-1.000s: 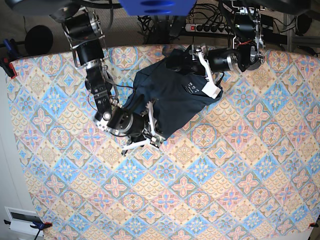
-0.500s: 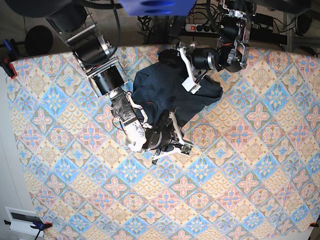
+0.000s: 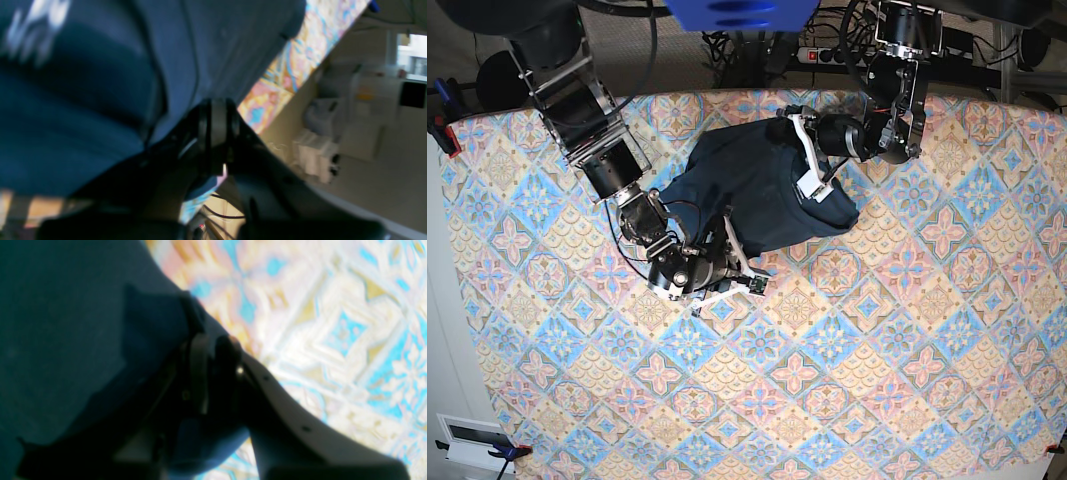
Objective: Layout the t-shirt on the table in an organized manner, then fold the t-shirt properly
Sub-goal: 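Rotate the folded shirt with both grippers to square it, then release the shirt with the left gripper and press its edge with the right gripper, then drag the folded shirt with the right gripper toward the table edge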
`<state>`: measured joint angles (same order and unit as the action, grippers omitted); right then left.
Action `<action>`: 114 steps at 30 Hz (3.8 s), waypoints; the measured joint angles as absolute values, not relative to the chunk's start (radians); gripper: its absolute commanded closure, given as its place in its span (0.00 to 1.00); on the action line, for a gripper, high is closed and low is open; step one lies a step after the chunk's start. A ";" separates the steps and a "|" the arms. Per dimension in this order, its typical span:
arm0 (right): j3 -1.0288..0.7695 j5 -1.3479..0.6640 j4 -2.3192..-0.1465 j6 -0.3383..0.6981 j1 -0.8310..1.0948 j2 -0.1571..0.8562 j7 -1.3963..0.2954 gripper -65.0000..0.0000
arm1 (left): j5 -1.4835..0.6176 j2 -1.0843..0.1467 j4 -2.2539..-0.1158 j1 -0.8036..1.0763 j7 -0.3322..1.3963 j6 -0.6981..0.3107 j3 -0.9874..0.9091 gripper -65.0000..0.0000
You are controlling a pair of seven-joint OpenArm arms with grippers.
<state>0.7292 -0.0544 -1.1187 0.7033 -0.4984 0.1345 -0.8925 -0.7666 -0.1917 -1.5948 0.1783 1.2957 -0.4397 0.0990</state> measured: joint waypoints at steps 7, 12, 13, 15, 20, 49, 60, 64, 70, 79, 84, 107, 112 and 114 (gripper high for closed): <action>0.720 -0.030 -1.340 0.697 -0.387 0.284 -0.989 0.87 | -0.706 -0.253 -1.589 0.120 1.237 -0.443 0.103 0.99; 0.724 -0.030 -1.502 0.699 -0.307 0.351 -1.025 0.87 | -0.683 -0.258 -1.501 0.015 1.229 -0.446 0.102 1.00; 0.723 -0.033 -1.533 0.699 -0.288 0.366 -1.025 0.87 | -0.678 -0.257 -1.478 -0.012 1.230 -0.447 0.102 1.00; 0.723 -0.030 -1.589 0.699 -0.250 0.395 -1.047 0.87 | -0.669 -0.253 -1.436 -0.054 1.201 -0.445 0.102 1.00; 0.662 -0.034 -1.733 0.702 -0.159 0.419 -1.081 0.87 | -0.628 -0.216 -1.409 -0.107 1.129 -0.430 0.100 0.99; 0.303 -0.020 -1.575 0.696 -0.072 0.258 -1.052 0.87 | -0.699 -0.130 -1.290 -0.082 1.000 -0.424 -0.014 1.00; 0.142 -0.016 -1.898 0.701 0.149 0.263 -1.048 0.87 | -0.710 -0.050 -0.942 -0.295 0.744 -0.442 0.214 1.00; 0.072 -0.014 -1.936 0.699 0.213 0.263 -1.041 0.91 | -0.703 -0.025 -0.934 -0.327 0.736 -0.424 0.241 1.00; 0.108 -0.018 -1.941 0.700 0.205 0.197 -1.039 0.93 | -0.689 -0.028 -1.044 -0.290 0.813 -0.425 0.136 1.00; 0.159 -0.155 -1.930 0.702 0.143 0.060 -0.994 0.93 | -0.681 -0.105 -1.263 -0.134 0.967 -0.423 -0.170 1.00; 0.210 -0.164 -1.813 0.702 0.037 0.001 -0.995 0.93 | -0.686 -0.146 -1.352 -0.067 0.974 -0.424 -0.177 1.00; 0.169 -0.273 -1.302 0.731 -0.025 -0.028 -0.827 0.93 | -0.866 -0.195 -1.398 -0.008 0.977 -0.424 -0.176 1.00; 0.153 -0.311 -1.304 0.764 -0.014 0.046 -0.789 0.93 | -0.865 -0.202 -1.398 -0.008 0.977 -0.423 -0.176 1.00; 0.149 -0.325 -1.312 0.764 -0.014 0.090 -0.784 0.93 | -0.865 -0.199 -1.398 -0.008 0.976 -0.423 -0.176 1.00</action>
